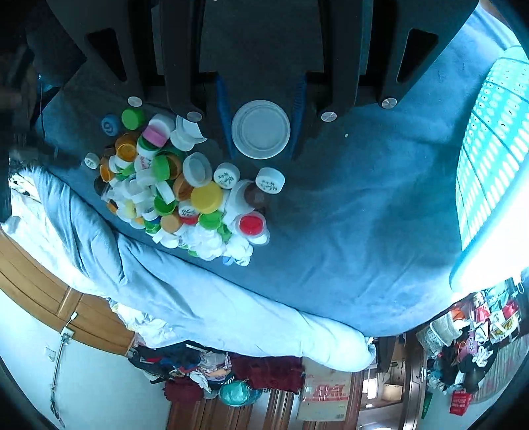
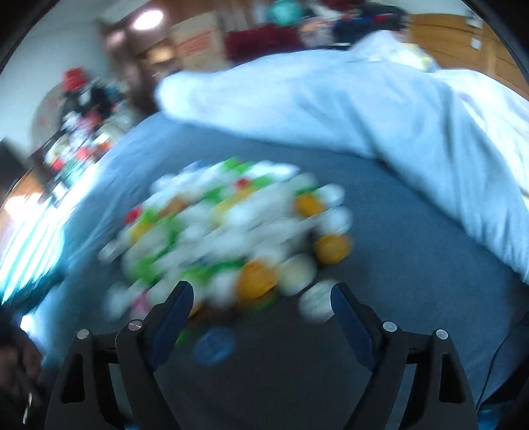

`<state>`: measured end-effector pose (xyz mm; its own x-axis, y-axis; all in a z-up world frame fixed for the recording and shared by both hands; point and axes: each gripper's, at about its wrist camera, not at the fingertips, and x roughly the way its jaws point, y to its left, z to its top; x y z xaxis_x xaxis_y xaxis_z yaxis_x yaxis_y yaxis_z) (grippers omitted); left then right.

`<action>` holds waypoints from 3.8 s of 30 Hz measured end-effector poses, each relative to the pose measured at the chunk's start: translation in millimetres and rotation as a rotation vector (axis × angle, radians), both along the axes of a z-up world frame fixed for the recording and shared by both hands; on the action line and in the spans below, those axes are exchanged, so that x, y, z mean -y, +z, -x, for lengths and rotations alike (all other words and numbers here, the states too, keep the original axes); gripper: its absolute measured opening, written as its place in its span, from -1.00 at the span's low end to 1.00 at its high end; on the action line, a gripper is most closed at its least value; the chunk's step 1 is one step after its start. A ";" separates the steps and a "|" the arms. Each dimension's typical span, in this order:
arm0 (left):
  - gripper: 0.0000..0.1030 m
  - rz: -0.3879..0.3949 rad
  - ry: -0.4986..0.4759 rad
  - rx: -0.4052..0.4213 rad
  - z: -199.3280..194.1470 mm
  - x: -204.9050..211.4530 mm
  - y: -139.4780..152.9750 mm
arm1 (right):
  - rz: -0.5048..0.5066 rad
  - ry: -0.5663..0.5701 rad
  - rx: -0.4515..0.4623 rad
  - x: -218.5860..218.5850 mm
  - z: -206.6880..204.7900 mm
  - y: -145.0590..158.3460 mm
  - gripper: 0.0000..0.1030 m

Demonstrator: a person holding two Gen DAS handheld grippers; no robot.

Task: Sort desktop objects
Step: 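Lift the white cap with the left tool while the right tool grasps a blue cap, then carry both caps over the blue basket and open both tools to drop them, then grasp a white cap with the left tool while the right tool grasps a green cap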

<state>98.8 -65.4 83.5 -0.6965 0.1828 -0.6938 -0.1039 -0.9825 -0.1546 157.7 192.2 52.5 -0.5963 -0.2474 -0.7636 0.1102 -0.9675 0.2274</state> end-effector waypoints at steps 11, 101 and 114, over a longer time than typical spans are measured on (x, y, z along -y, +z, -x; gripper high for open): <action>-0.47 -0.016 -0.015 0.014 -2.4 -4.7 0.9 | -0.108 0.068 0.084 30.2 2.0 -51.7 0.07; -0.23 0.115 0.157 -0.077 -47.3 110.1 137.3 | 0.095 0.352 -0.304 240.8 -8.8 147.9 0.21; -0.13 0.050 -0.233 0.136 20.6 -17.4 -30.8 | 0.002 0.096 0.036 66.2 -45.7 -8.6 0.21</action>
<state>78.2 -48.0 52.7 -0.5396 0.2905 -0.7902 -0.3101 -0.9412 -0.1343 203.4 126.0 43.9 -0.5422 -0.3038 -0.7834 0.1942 -0.9524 0.2349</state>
